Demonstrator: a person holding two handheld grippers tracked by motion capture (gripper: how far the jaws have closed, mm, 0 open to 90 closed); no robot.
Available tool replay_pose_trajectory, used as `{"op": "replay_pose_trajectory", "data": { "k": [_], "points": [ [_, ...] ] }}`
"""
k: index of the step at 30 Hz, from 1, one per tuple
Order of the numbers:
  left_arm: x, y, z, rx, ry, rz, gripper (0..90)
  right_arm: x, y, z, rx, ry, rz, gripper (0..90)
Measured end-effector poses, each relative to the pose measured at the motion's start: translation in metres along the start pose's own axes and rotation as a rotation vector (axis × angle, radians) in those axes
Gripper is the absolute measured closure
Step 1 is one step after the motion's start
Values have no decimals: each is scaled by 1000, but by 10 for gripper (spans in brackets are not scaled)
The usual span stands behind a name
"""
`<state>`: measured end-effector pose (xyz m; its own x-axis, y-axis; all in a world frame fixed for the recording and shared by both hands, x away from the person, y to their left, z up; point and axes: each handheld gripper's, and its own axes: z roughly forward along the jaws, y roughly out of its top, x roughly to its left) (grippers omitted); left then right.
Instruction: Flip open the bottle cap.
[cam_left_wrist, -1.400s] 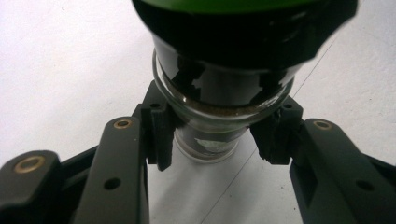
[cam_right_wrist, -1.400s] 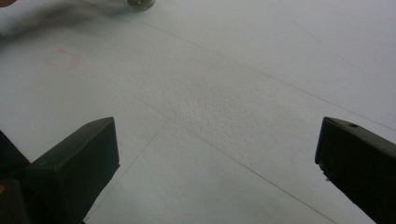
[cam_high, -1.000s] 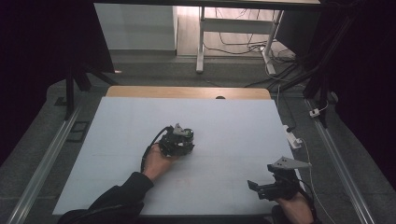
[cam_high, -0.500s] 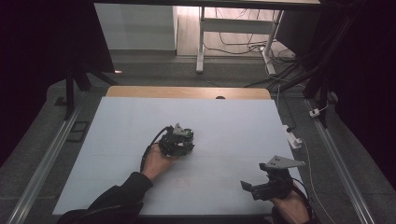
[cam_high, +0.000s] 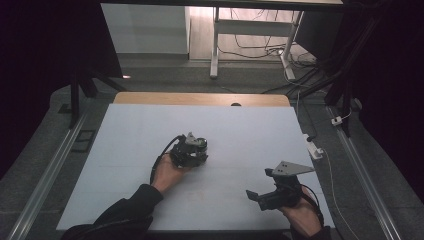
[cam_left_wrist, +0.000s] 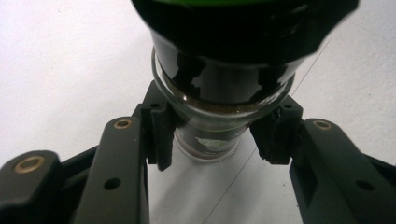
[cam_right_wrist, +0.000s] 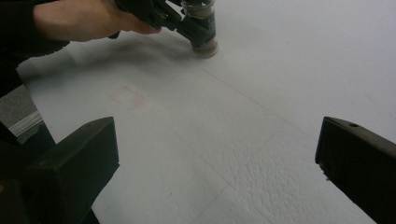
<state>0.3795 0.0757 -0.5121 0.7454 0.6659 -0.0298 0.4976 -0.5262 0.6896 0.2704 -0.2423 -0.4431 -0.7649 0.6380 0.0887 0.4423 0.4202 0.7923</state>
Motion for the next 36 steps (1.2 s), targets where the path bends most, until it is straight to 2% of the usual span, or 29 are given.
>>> {"op": "replay_pose_trajectory", "data": {
  "k": [7, 11, 14, 18, 28, 36],
  "points": [
    [-1, -1, 0, -10, 4, -3, 537, 5, 14, 10, 2, 38, 16, 0],
    [-1, -1, 0, -12, 5, -3, 537, 9, 22, 19, 11, 52, 4, 0],
    [-1, -2, 1, -14, 4, -3, 537, 10, 29, 25, 10, 55, -11, 0],
    [-1, -2, 1, -15, 5, -4, 537, 11, 35, 34, 6, 63, 9, 0],
    [-1, -2, 1, -17, 5, -6, 537, 13, 48, 52, 16, 78, 2, 0],
    [-1, -2, 1, -17, 6, -8, 537, 14, 60, 69, 33, 76, -31, 0]
  ]
}}
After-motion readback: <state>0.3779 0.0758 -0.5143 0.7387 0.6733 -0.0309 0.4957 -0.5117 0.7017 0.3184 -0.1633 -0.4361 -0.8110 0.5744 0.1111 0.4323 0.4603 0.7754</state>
